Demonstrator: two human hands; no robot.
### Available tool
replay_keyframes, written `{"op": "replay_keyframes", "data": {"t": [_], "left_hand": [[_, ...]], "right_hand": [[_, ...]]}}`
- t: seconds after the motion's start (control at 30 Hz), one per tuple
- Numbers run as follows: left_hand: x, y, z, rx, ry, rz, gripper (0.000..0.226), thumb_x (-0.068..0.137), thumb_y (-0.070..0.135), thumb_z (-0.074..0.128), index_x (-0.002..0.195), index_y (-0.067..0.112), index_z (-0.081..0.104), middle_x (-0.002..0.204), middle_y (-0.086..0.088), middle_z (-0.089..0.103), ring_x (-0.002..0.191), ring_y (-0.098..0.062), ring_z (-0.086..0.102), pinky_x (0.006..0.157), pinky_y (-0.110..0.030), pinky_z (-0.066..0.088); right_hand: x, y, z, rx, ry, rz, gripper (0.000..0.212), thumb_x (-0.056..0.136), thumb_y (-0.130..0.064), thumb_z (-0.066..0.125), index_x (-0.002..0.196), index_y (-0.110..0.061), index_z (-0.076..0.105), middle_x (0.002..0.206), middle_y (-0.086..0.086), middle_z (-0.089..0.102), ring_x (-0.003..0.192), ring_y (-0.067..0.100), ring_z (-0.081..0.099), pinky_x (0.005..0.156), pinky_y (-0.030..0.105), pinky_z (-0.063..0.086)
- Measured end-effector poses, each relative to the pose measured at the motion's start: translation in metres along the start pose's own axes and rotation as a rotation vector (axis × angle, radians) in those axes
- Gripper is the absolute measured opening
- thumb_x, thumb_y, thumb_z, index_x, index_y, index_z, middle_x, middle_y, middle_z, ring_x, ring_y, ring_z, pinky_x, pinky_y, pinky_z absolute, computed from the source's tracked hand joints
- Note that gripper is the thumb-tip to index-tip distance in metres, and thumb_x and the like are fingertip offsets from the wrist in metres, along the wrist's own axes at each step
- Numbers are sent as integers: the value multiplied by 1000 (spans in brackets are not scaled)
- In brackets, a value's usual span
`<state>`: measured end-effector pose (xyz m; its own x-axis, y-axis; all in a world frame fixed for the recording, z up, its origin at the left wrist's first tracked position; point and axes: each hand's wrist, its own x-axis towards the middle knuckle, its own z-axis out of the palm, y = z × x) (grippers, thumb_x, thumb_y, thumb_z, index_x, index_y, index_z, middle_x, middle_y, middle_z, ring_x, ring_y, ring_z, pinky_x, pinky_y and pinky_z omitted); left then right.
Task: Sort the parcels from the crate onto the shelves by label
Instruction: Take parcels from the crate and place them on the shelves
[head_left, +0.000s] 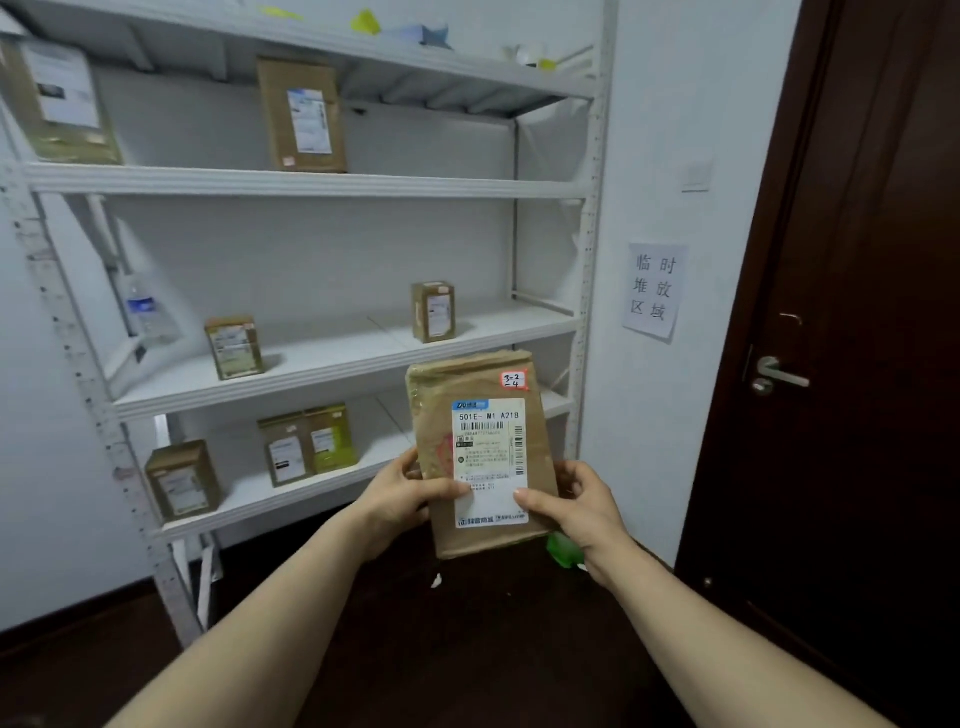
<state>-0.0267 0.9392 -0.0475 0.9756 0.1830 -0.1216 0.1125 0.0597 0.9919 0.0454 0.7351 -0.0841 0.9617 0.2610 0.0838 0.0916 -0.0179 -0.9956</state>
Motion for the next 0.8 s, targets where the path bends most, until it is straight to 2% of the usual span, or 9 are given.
{"op": "replay_keyframes", "data": {"t": [0.1,0.17,0.3,0.37,0.53,0.67,0.8], "left_hand": [[-13,2,-7,9,44,12,50,74,0,75,116,19,57,102,-1,73,89,-14,70,67,-24,56],[-20,4,-12,12,69,28,48,75,0,74,115,20,57,99,2,73,85,-10,70,61,-20,54],[-30,6,-25,18,114,40,55,72,8,79,120,21,55,100,4,72,90,-11,69,69,-25,52],[-35,6,-31,20,131,52,56,71,9,80,121,20,55,99,4,72,87,-10,69,66,-23,52],[-42,4,-41,15,166,52,62,68,11,82,122,18,54,100,2,72,92,-15,69,69,-26,53],[-43,4,-47,13,181,38,78,56,19,86,127,18,52,106,-1,71,98,-19,67,80,-34,54],[-41,3,-54,22,196,23,99,45,28,91,133,19,48,111,-1,70,105,-22,65,99,-47,47]], "right_hand": [[1,-1,11,19,-42,-6,52,59,-19,89,99,-24,57,105,-2,66,101,16,64,92,43,53],[0,-4,19,24,-71,-12,51,60,-19,89,99,-25,56,106,-2,66,100,15,63,92,41,53],[-3,-10,34,24,-123,-36,48,63,-17,87,99,-24,55,106,-3,65,98,11,62,82,29,54],[-5,-12,41,27,-145,-49,47,64,-16,87,97,-25,55,104,-4,65,96,9,62,77,24,53],[-5,-12,52,30,-182,-41,48,63,-16,87,100,-23,56,105,-3,66,97,10,63,81,27,53],[-4,-13,58,41,-204,-39,48,64,-15,87,101,-22,56,105,-3,66,97,11,64,79,25,53],[-2,-14,63,55,-221,-39,46,66,-12,85,99,-21,55,104,-2,66,96,11,63,73,21,52]]}}
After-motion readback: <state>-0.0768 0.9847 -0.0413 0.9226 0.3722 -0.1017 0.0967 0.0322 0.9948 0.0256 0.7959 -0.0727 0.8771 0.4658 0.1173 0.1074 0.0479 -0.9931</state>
